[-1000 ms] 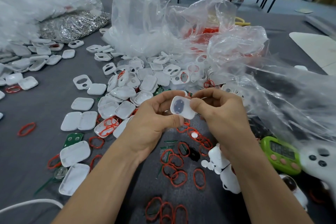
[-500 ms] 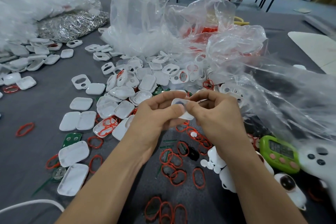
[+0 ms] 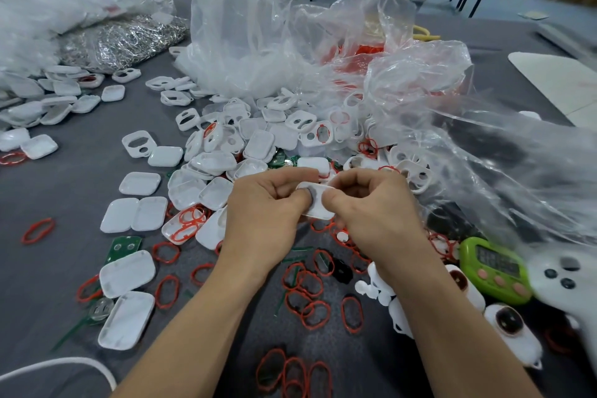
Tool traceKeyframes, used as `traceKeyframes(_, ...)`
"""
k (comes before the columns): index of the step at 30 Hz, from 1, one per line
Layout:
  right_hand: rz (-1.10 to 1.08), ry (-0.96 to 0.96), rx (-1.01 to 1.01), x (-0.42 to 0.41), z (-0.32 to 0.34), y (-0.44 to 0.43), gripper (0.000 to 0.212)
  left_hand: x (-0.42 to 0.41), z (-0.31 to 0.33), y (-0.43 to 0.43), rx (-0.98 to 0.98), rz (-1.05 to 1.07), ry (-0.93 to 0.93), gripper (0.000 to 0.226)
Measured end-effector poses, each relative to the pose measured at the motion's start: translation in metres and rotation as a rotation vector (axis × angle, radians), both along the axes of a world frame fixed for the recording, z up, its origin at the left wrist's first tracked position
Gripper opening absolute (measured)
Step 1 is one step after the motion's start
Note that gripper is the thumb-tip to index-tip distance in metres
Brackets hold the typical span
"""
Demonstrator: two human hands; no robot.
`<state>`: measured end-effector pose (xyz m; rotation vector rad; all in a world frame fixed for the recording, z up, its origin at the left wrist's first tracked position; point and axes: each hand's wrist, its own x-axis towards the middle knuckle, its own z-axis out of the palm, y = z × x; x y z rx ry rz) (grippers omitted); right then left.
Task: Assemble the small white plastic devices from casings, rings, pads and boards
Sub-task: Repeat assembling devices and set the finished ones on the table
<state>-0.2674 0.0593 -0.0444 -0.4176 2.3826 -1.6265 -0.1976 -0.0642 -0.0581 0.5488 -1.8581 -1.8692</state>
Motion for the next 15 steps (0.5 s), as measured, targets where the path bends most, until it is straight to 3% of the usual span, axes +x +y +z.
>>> traceKeyframes(2,-0.036,-0.12,-0.108,0.001,0.004,-0.001,0.001,-0.001,0.002,0.0,0.157,-0.075,0.025,0.028)
traceKeyframes(5,-0.034,-0.485,-0.427,0.001,0.01,-0.001,0.015,0.0,0.006,-0.003,0.455,-0.258,0.086,0.037)
traceKeyframes(8,-0.01,-0.68,-0.542,0.002,0.016,0.0,0.004,0.001,0.008,-0.004,0.488,-0.361,0.132,0.047)
traceKeyframes(15,0.065,-0.509,-0.354,-0.001,0.021,0.006,0.024,0.001,0.006,-0.01,0.659,-0.416,0.169,0.049)
